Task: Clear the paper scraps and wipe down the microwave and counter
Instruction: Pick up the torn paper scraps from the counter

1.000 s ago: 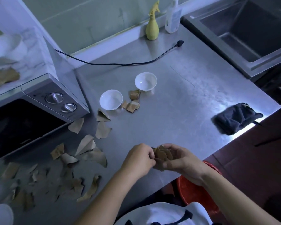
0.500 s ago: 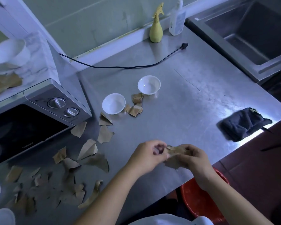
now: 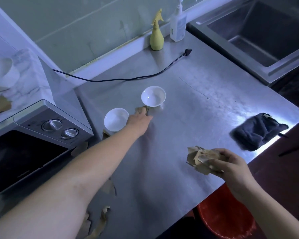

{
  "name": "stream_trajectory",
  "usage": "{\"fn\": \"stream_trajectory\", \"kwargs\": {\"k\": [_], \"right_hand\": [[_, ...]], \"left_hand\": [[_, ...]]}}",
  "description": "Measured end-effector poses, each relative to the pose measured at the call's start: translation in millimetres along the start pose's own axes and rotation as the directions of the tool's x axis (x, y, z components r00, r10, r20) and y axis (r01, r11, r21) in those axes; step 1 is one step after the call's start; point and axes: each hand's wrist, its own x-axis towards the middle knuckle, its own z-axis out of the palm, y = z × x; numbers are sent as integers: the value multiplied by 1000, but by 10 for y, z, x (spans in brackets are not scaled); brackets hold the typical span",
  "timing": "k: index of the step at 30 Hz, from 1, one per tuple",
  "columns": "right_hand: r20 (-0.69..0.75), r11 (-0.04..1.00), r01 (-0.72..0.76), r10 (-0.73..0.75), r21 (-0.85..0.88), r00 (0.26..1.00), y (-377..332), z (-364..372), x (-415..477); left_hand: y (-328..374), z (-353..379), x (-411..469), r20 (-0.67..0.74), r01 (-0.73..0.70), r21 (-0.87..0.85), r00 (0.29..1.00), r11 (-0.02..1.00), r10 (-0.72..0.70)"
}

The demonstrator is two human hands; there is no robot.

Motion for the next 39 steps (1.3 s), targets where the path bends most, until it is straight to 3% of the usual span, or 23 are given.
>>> {"fn": "stream_trajectory", "kwargs": {"k": [7,13,18,20,23,25,27,32,34,37,39], "right_hand": [[-32,998,-19,20,52,999,102,-19,-75],[-44,996,-22,26,86,999,85,-67,-91],[-51,996,-35,40,88,998,93,-72,-104],[-47,995,-43,48,90,998,82,-55,-95],[-53,994,-53,58,97,997,67,-42,-76],[-54,994,-58,63,98,997,58,-37,-65],[-57,993,-60,66,97,996,50,-31,-53],[-68,994,-60,67,94,995,49,-47,-32],[-79,994,-54,62,99,995,55,-77,-32],[-90,993,-49,58,105,994,56,-131,-35],[-106,992,-50,63,116,992,69,-167,-37]], "left_hand": [[-96,73,224,110,-75,194,993,978,54],[-60,44,114,126,97,-125,989,987,-81],[-123,32,83,-13,38,-329,999,944,-45],[-215,1,92,-42,21,-459,998,888,-46],[-413,-54,82,-24,58,-782,992,621,-122],[-535,-52,96,1,92,-879,982,468,-190],[-601,-46,141,30,134,-898,969,419,-246],[-606,-73,380,79,207,-862,956,462,-282],[-582,-96,472,98,246,-790,955,561,-281],[-510,-150,559,84,265,-552,961,791,-263],[-456,-157,586,59,260,-419,964,870,-260]]}}
